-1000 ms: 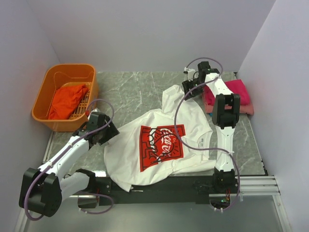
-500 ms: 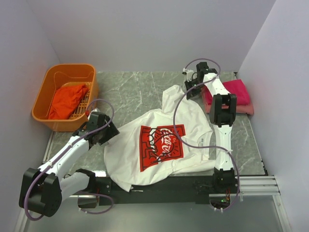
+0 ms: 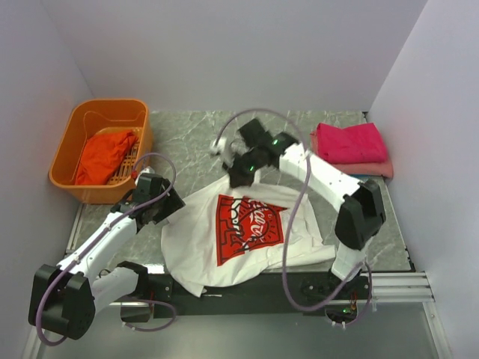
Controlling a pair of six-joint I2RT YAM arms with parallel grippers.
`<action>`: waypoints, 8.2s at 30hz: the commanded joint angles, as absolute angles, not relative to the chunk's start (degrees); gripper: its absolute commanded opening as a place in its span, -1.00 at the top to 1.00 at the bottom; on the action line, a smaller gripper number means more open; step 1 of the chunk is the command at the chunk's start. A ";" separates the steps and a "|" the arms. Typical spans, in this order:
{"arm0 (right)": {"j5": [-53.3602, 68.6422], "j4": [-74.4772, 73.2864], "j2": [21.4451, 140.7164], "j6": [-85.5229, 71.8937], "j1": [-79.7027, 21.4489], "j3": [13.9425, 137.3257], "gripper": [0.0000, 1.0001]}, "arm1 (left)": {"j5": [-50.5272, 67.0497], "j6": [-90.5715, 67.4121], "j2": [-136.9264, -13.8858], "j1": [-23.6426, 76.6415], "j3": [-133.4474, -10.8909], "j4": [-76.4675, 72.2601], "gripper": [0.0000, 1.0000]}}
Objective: Fold and stack the t-shirts
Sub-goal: Flatten the tshirt out
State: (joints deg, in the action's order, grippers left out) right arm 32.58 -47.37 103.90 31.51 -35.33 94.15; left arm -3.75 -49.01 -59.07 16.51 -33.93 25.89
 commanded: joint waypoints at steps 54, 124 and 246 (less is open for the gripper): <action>25.68 -34.17 80.06 40.95 -52.86 59.87 1.00 | -3.43 -48.34 -56.08 16.17 -34.10 23.38 -0.44; 30.50 -39.73 82.62 33.93 -52.65 52.47 1.00 | 11.63 -45.35 -69.98 37.44 -37.79 9.83 0.05; 0.09 -15.58 114.68 28.55 -8.44 104.40 1.00 | -23.47 -35.08 -95.08 7.83 -73.80 26.72 0.99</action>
